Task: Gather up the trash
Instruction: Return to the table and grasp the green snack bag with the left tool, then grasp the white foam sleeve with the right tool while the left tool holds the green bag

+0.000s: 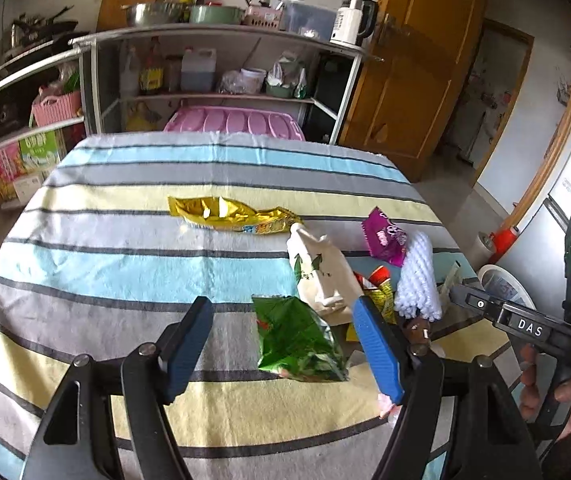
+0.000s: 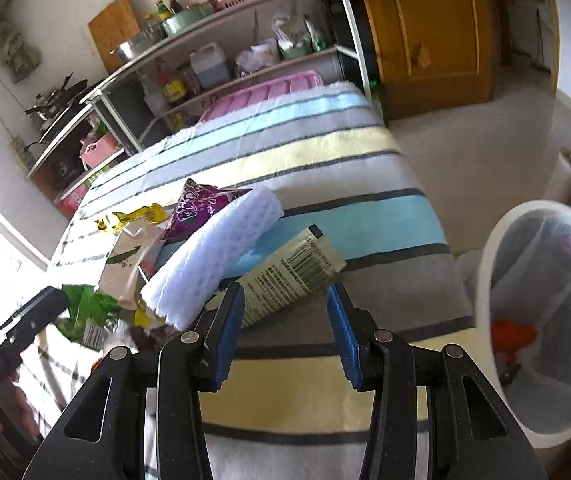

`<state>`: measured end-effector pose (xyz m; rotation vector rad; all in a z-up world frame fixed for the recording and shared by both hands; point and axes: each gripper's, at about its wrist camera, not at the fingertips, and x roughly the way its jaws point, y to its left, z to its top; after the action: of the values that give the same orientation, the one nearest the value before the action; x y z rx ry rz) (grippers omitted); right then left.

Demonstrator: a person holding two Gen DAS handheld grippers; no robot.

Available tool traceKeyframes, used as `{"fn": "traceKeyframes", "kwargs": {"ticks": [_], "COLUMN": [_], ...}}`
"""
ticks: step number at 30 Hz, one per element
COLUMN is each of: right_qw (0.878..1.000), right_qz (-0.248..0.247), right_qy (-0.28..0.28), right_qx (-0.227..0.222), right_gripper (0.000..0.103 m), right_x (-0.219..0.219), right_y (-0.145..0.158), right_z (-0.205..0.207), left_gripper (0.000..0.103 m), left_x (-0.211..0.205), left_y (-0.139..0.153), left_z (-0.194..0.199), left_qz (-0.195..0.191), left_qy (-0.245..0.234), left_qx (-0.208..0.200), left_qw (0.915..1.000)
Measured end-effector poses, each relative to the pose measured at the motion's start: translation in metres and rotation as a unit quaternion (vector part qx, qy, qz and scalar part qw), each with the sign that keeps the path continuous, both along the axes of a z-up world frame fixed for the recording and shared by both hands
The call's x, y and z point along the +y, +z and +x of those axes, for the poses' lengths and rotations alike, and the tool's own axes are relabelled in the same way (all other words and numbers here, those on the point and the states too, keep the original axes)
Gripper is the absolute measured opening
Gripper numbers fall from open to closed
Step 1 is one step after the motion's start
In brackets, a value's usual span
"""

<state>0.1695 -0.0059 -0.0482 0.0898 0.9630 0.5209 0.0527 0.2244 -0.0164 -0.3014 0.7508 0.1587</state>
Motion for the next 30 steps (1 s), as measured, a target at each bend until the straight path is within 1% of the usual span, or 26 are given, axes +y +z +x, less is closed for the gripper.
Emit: {"fn": "traceKeyframes", "kwargs": {"ticks": [7, 11, 13, 14, 18, 20, 21, 22, 23, 24, 27, 30], "right_qw": [1.000, 1.000, 1.000, 1.000, 1.000, 1.000, 1.000, 1.000, 1.000, 1.000, 1.000, 1.000], "right_qz": [0.012, 0.003, 0.003, 0.005, 0.002, 0.003, 0.005, 0.010, 0.010, 0.005, 0.002, 0.015], "right_qy": [-0.013, -0.009, -0.009, -0.010, -0.009, -0.012, -0.012, -0.009, -0.007, -0.005, -0.001, 0.001], "right_qx": [0.015, 0.004, 0.007, 0.008, 0.002, -0.003, -0.004, -0.004, -0.005, -0.007, -0.012, -0.011], "right_gripper": [0.044, 0.044, 0.044, 0.044, 0.044, 0.040, 0.037, 0.022, 0.010, 0.009, 0.007, 0.004], "right_x": [0.010, 0.015, 0.017, 0.017, 0.018, 0.017, 0.016, 0.015, 0.015, 0.017, 0.019, 0.017], "right_y": [-0.005, -0.003, -0.005, -0.006, -0.005, -0.005, -0.005, -0.004, -0.003, -0.002, -0.003, -0.002], "right_z": [0.019, 0.023, 0.025, 0.027, 0.026, 0.025, 0.025, 0.024, 0.023, 0.022, 0.019, 0.017], "left_gripper": [0.076, 0.077, 0.077, 0.077, 0.077, 0.073, 0.068, 0.062, 0.059, 0.053, 0.043, 0.042], "left_x": [0.005, 0.003, 0.000, 0.000, 0.002, 0.002, 0.002, 0.001, 0.001, 0.001, -0.002, -0.003], "left_y": [-0.012, -0.018, -0.020, -0.022, -0.028, -0.028, -0.029, -0.030, -0.030, -0.031, -0.032, -0.031], "left_z": [0.011, 0.015, 0.015, 0.016, 0.017, 0.016, 0.016, 0.016, 0.016, 0.016, 0.017, 0.017], "left_qz": [-0.011, -0.020, -0.017, -0.017, -0.030, -0.032, -0.033, -0.034, -0.035, -0.035, -0.038, -0.032], "left_qy": [-0.005, -0.013, -0.013, -0.013, -0.014, -0.011, -0.013, -0.014, -0.014, -0.016, -0.023, -0.024], "left_qx": [0.014, 0.026, 0.026, 0.033, 0.039, 0.036, 0.036, 0.037, 0.039, 0.041, 0.047, 0.047], "left_qw": [0.9998, 0.9994, 0.9994, 0.9992, 0.9987, 0.9988, 0.9987, 0.9986, 0.9986, 0.9984, 0.9979, 0.9981]}}
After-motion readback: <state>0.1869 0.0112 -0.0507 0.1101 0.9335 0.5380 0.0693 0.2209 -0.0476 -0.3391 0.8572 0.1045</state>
